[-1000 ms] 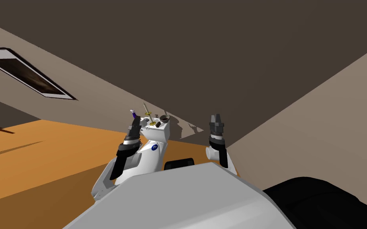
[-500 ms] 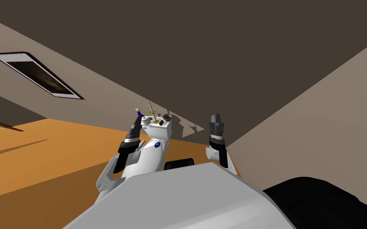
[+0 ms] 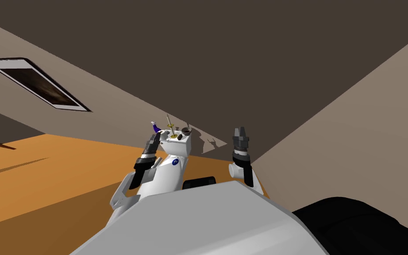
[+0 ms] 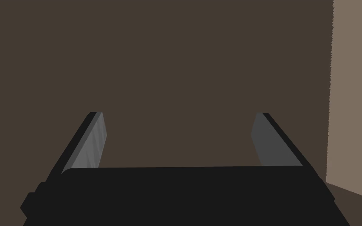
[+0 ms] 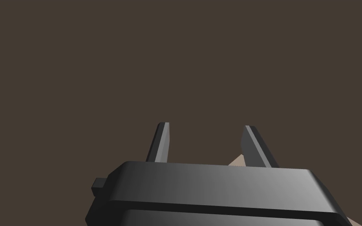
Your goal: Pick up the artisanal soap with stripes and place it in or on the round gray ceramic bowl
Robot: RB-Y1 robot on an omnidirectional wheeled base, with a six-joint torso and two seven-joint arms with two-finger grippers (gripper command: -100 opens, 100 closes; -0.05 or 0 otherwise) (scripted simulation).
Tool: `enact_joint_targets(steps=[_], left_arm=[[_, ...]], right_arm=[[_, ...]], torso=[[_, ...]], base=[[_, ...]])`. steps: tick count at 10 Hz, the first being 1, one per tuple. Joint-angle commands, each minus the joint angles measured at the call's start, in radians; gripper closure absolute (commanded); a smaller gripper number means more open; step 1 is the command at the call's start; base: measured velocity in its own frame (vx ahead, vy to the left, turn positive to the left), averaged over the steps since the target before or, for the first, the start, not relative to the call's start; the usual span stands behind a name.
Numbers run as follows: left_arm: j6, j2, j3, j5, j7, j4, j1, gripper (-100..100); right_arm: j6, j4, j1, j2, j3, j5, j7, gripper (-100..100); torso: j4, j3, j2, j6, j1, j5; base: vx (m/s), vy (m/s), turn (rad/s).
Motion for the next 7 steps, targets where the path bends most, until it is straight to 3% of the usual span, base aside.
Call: enact_joint_targets(steps=[1,3,7], left_arm=[[-0.001,-0.005,-0.002,-0.022,-0.030,0.050,-0.008,-100],[0.000,-0.005,-0.004,-0.034,-0.045,0.084,-0.010,-100],[0.006,-0.001,-0.022,-0.082,-0.105,0.205,-0.005,-100]], right_arm=[[0.000,0.000,0.000,0.000,0.000,0.000,0.000,0],[0.000,0.000,0.000,0.000,0.000,0.000,0.000,0],[0.000,0.000,0.000,0.000,0.000,0.000,0.000,0]], torso=[[0.000,0.000,0.000,0.000,0.000,0.000],[-0.001,-0.001,-0.002,0.000,-0.001,0.000],[-0.001,-0.002,-0.004,0.000,-0.002,0.000]], base=[[0.062,0.020,-0.067],[0.063,0.009,-0.042],[0.088,0.004,-0.084]])
